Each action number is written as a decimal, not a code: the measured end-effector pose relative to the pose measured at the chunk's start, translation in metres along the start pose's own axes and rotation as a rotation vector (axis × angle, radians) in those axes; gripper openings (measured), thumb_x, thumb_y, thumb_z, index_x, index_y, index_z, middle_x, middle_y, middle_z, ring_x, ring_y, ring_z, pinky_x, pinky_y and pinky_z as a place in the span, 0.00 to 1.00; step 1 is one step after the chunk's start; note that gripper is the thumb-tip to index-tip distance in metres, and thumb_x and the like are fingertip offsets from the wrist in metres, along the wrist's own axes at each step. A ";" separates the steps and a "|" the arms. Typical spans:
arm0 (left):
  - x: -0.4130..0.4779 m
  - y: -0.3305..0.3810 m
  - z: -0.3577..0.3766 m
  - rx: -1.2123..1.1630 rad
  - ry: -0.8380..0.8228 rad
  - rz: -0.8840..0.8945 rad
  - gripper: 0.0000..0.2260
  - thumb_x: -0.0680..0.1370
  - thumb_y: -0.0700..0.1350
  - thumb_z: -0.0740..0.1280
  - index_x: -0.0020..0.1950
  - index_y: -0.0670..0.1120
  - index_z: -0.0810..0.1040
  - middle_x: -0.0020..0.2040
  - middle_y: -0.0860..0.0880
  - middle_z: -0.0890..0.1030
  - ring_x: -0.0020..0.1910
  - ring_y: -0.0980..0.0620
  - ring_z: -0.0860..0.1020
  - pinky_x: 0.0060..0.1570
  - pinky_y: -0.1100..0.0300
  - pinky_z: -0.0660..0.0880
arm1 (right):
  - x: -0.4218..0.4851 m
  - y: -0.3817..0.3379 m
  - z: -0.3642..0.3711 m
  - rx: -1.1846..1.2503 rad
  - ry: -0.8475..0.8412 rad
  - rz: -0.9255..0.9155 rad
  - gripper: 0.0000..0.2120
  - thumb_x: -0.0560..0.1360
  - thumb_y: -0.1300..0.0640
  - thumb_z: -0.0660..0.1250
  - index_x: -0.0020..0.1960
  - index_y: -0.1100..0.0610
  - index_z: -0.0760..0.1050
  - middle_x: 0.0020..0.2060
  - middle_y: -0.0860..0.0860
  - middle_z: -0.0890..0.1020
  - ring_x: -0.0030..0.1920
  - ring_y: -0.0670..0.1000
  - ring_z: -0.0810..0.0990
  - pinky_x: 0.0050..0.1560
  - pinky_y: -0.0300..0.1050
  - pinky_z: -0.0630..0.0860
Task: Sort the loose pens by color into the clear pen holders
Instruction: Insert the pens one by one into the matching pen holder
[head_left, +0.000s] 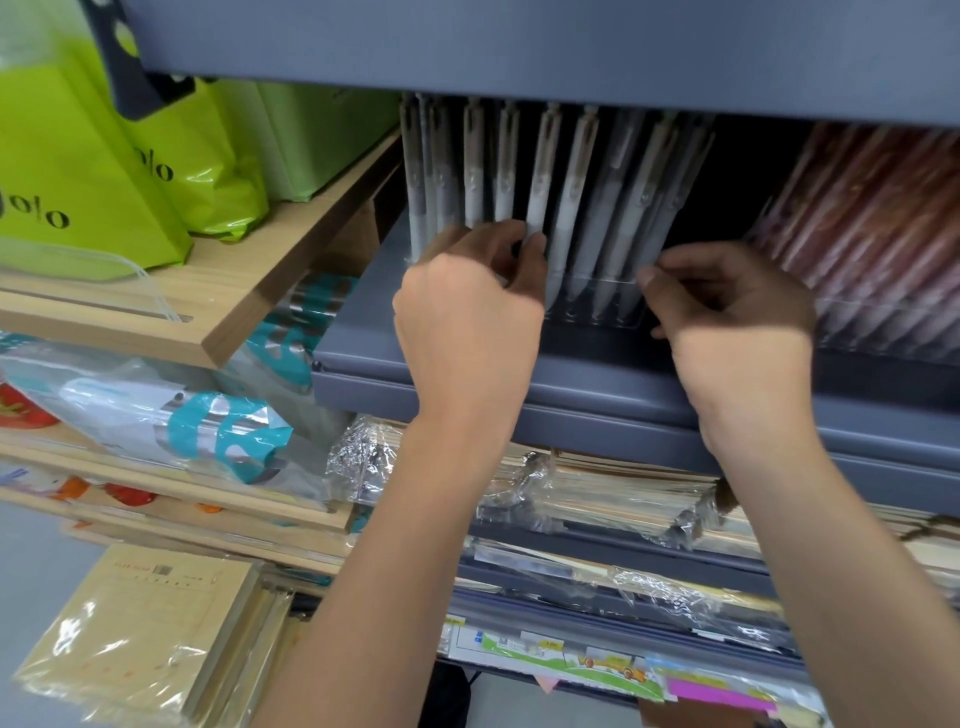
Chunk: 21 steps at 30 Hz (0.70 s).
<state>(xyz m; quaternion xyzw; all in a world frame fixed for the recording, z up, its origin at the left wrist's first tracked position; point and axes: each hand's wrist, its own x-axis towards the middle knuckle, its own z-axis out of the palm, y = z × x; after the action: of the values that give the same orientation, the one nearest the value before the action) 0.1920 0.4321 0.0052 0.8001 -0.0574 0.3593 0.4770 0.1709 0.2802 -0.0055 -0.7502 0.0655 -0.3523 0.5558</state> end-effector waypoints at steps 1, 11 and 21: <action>0.000 0.000 0.000 0.002 0.003 0.001 0.06 0.76 0.46 0.71 0.49 0.48 0.87 0.42 0.47 0.84 0.38 0.43 0.81 0.40 0.51 0.76 | 0.000 0.000 0.000 -0.002 0.001 0.000 0.06 0.72 0.54 0.72 0.40 0.43 0.78 0.34 0.41 0.82 0.38 0.46 0.81 0.45 0.55 0.82; -0.014 0.009 -0.001 -0.034 0.027 -0.026 0.07 0.75 0.50 0.72 0.48 0.49 0.87 0.41 0.51 0.82 0.37 0.51 0.77 0.42 0.59 0.72 | -0.001 -0.001 0.001 -0.013 0.001 0.011 0.07 0.72 0.57 0.71 0.40 0.45 0.78 0.36 0.44 0.82 0.37 0.47 0.80 0.45 0.55 0.81; -0.012 0.027 0.019 -0.008 -0.073 0.035 0.07 0.77 0.48 0.70 0.48 0.50 0.87 0.44 0.49 0.85 0.43 0.46 0.81 0.44 0.51 0.74 | 0.000 -0.002 0.000 -0.013 -0.021 0.023 0.04 0.74 0.60 0.71 0.44 0.52 0.79 0.36 0.48 0.83 0.36 0.48 0.80 0.43 0.53 0.81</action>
<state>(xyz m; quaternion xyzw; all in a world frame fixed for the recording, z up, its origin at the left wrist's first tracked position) 0.1813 0.3992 0.0121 0.8096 -0.0904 0.3379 0.4714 0.1704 0.2813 -0.0041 -0.7566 0.0707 -0.3376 0.5555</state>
